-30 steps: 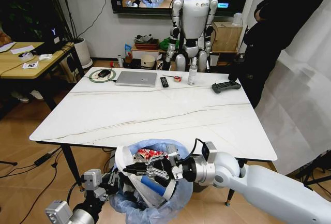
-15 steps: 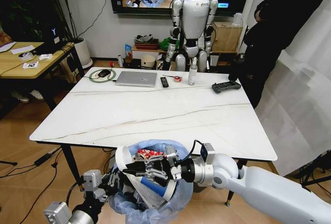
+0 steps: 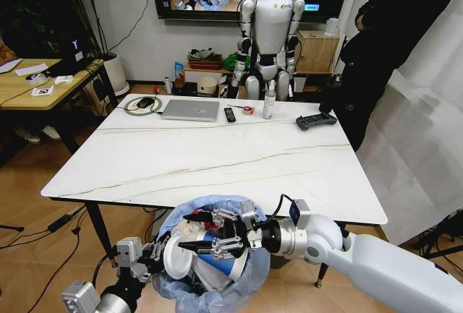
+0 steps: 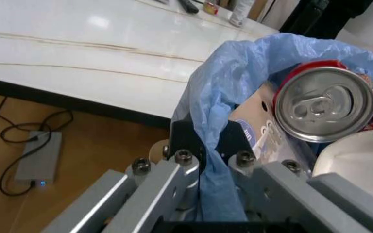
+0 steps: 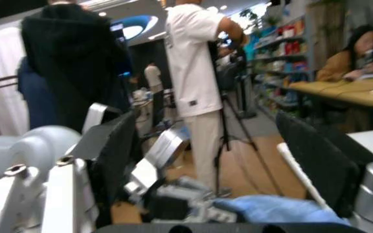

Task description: Pick up the trash bin and place the trash from the table into it.

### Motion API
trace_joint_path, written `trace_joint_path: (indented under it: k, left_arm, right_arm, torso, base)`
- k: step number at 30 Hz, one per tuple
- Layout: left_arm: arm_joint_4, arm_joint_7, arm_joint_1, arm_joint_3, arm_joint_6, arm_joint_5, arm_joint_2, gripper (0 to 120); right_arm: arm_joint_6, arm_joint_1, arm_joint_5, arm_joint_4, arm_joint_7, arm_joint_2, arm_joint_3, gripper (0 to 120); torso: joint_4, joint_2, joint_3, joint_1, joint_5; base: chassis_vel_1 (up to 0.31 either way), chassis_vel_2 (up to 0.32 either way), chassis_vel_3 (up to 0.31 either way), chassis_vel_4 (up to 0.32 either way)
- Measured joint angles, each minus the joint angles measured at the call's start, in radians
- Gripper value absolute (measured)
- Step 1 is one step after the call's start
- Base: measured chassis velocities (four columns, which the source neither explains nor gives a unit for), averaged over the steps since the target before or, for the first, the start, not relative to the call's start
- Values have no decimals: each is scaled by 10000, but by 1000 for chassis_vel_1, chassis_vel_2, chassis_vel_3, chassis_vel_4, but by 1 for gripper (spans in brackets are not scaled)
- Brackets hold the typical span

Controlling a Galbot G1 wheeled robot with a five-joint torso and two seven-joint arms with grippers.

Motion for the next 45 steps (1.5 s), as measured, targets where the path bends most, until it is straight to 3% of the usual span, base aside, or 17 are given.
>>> trace_joint_path:
  k: [4, 8, 10, 17, 18, 23, 30, 37, 45]
  left_arm:
    - [2, -1, 3, -3, 1, 1, 10, 0]
    - [13, 0, -2, -17, 0, 10, 70, 0]
    - [21, 6, -8, -17, -2, 23, 67, 0]
    - [176, 50, -116, 45, -49, 194, 43, 0]
    - [176, 50, -116, 45, -49, 194, 43, 0]
    - [266, 55, -200, 114, -64, 168, 237, 0]
    - [346, 21, -213, 144, -65, 102, 411, 0]
    - [492, 24, -165, 274, -89, 222, 522, 0]
    - [750, -33, 21, 342, -91, 406, 593, 0]
  right_arm:
    - [-35, -386, 88, 226, 493, -262, 993, 94]
    - [270, -1853, -319, 844, 2752, -1165, 2926, 100]
    - [286, -2238, -408, 959, 3118, -1252, 3386, 100]
    - [-255, -5601, -679, 1287, 3699, -1073, 7526, 100]
    - [-255, -5601, -679, 1287, 3699, -1073, 7526, 100]
    - [-379, -8092, -989, 1318, 3439, 46, 10446, 100]
    - [-381, -9918, -1459, 1963, 3402, 1394, 12620, 100]
    - [248, -11173, -2377, 2125, 2941, 2864, 13524, 100]
    - [662, -11516, -2873, 2187, 2598, 4085, 13561, 100]
  torso:
    - [0, 0, 0, 2, 0]
    - [-6, 0, 0, 2, 3]
    - [-4, 0, -1, 2, 0]
    - [-1, 0, -1, 1, 0]
    - [-1, 0, -1, 1, 0]
    - [-5, 0, -2, 0, 2]
    - [-1, 1, -1, -1, -3]
    - [-4, 1, -1, -1, 0]
    - [-2, 1, 0, -1, -2]
  base:
    - [0, 0, 0, 0]
    - [0, 0, 0, 0]
    - [0, 0, 0, 0]
    - [0, 0, 0, 0]
    - [0, 0, 0, 0]
    - [0, 0, 0, 0]
    - [0, 0, 0, 0]
    - [0, 0, 0, 0]
    - [0, 0, 0, 0]
